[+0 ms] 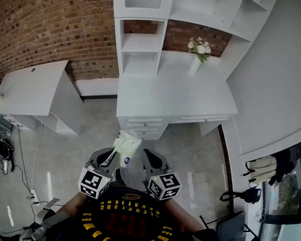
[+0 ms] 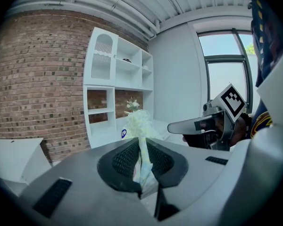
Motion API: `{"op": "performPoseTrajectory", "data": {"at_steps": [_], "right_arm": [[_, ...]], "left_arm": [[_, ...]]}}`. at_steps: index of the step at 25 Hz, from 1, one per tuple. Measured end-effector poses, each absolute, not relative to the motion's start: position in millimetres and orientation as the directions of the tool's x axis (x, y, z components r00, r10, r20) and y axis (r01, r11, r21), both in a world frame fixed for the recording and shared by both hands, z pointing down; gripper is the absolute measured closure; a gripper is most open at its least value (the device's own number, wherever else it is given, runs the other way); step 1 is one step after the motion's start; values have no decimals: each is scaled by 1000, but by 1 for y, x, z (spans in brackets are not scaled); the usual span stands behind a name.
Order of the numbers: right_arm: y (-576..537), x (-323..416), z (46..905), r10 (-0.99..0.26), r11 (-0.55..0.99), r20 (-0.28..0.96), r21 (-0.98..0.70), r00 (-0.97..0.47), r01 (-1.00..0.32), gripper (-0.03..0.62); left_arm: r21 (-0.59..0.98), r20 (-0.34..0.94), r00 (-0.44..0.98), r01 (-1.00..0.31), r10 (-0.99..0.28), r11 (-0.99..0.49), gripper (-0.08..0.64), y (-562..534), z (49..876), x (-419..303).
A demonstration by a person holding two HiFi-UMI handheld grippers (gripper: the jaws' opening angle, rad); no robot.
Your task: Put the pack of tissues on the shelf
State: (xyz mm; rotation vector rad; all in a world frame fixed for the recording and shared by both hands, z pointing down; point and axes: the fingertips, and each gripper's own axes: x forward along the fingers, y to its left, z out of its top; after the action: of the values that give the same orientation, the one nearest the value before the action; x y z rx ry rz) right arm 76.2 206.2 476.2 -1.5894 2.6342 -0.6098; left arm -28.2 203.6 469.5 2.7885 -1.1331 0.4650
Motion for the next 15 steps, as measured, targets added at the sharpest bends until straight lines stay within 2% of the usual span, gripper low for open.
{"op": "performPoseTrajectory", "data": {"at_steps": [15], "right_arm": [[113, 20, 502, -903, 243, 251, -372, -349, -896, 584]], "left_arm": [[16, 356, 764, -581, -539, -813, 528, 90, 493, -86]]}}
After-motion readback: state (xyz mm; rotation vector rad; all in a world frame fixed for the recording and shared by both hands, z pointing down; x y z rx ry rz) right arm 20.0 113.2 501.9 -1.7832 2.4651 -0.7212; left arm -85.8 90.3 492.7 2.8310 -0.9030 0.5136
